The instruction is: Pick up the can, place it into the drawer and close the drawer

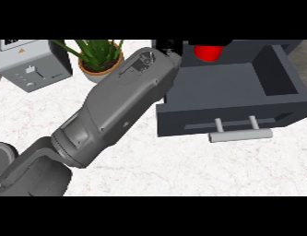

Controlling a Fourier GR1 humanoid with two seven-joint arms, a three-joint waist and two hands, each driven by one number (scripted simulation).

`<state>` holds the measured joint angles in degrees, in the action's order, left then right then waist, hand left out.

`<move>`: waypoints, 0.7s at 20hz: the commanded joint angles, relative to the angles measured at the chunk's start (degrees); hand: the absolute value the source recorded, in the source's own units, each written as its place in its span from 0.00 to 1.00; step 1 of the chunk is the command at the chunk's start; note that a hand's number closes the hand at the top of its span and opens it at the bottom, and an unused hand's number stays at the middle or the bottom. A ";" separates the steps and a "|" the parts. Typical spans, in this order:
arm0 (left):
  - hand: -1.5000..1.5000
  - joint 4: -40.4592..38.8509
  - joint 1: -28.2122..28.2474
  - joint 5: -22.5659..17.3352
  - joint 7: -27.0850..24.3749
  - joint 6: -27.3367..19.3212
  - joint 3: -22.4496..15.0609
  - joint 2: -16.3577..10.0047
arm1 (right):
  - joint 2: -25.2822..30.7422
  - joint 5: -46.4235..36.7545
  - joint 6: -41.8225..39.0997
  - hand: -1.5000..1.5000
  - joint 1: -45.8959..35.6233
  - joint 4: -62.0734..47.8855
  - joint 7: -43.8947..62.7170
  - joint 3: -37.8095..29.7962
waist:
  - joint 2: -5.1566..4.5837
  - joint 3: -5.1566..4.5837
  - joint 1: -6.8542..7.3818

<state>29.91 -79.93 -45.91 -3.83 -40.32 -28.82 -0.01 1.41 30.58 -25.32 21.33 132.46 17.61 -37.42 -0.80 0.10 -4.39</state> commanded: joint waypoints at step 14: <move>0.00 -4.40 -0.08 -8.61 -5.86 -4.52 -5.36 0.01 | 0.41 -2.07 -0.01 0.00 -3.52 -2.78 -0.64 0.65 | -0.56 0.03 -1.11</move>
<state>26.27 -80.19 -52.87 -7.70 -44.58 -33.69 -0.01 2.07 29.82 -25.00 18.87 130.99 17.73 -37.36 -1.17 0.12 -5.23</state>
